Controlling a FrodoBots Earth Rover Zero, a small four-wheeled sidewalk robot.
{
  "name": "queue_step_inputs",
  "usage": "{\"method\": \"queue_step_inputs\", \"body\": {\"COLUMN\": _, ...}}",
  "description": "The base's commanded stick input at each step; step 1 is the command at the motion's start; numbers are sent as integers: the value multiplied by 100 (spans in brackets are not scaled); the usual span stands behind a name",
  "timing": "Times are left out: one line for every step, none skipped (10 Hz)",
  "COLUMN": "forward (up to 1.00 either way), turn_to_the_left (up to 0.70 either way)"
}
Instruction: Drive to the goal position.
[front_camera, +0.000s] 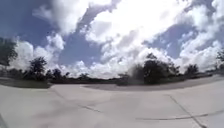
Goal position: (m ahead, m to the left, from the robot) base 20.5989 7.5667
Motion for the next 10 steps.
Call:
{"method": "queue_step_inputs", "body": {"forward": 100, "turn_to_the_left": 40}}
{"method": "queue_step_inputs", "body": {"forward": 100, "turn_to_the_left": 40}}
{"method": "queue_step_inputs", "body": {"forward": 100, "turn_to_the_left": 40}}
{"method": "queue_step_inputs", "body": {"forward": 100, "turn_to_the_left": 40}}
{"method": "queue_step_inputs", "body": {"forward": 100, "turn_to_the_left": 40}}
{"method": "queue_step_inputs", "body": {"forward": 100, "turn_to_the_left": 40}}
{"method": "queue_step_inputs", "body": {"forward": 100, "turn_to_the_left": 40}}
{"method": "queue_step_inputs", "body": {"forward": 100, "turn_to_the_left": 40}}
{"method": "queue_step_inputs", "body": {"forward": 100, "turn_to_the_left": 25}}
{"method": "queue_step_inputs", "body": {"forward": 100, "turn_to_the_left": 0}}
